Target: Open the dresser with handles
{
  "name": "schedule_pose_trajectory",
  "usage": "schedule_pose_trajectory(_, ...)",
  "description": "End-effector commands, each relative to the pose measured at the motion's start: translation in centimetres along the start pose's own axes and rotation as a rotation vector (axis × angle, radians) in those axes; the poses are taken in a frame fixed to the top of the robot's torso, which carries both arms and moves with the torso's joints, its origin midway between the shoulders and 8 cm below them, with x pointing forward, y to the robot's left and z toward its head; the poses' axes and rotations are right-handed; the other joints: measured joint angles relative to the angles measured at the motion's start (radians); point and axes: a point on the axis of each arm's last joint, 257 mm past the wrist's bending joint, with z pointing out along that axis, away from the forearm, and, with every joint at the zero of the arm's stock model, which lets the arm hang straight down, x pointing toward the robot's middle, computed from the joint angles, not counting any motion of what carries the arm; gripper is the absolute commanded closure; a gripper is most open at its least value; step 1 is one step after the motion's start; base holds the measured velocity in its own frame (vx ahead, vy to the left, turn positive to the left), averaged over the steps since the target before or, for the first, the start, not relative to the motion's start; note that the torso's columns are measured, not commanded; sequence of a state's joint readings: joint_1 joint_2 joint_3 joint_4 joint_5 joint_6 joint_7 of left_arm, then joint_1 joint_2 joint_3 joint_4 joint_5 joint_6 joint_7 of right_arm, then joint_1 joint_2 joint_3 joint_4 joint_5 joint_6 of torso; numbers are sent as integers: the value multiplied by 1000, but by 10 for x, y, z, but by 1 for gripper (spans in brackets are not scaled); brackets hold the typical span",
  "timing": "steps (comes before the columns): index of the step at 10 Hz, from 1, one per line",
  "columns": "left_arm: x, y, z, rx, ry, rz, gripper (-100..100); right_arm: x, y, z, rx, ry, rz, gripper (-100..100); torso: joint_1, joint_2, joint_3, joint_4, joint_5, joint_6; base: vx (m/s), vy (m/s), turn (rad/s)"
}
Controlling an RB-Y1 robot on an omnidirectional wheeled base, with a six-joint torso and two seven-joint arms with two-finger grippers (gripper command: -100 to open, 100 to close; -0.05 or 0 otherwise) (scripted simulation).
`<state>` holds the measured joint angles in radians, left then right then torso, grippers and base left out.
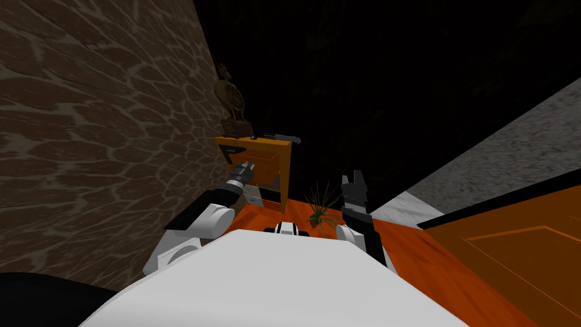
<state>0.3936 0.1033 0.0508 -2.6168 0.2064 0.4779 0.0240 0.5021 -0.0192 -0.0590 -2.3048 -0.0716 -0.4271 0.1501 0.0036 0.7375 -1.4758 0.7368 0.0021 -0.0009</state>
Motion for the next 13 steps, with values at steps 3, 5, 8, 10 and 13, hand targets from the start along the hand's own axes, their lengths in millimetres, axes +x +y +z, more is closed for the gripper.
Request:
schedule_pose_trajectory(3, 5, -17, 20, -3, 23, -1, -100, 0, 0, 0, 0, 0, 0, 0, -5, -10, -7, -3, -2, 1, -1, -20, 51)
schedule_pose_trajectory(5, 7, -22, 25, -2, 29, -1, -100, 0, 0, 0, 0, 0, 0, 0, -4, 0, 0, 1, -2, 1, 0, -15, 31)
schedule_pose_trajectory(8, 9, -32, 33, -2, 38, -2, -100, 0, 0, 0, 0, 0, 0, 0, -3, 2, 1, 2, -2, 1, -18, -7, 34)
schedule_pose_trajectory(10, 11, -43, 41, 2, 45, -3, -100, 0, 0, 0, 0, 0, 0, 0, -4, 0, 0, 1, -2, 1, -20, -10, 36)
schedule_pose_trajectory(13, 12, -41, 44, -14, 46, -5, -100, 0, 0, 0, 0, 0, 0, 0, -5, 3, 1, 5, -4, 0, -9, -7, 14)
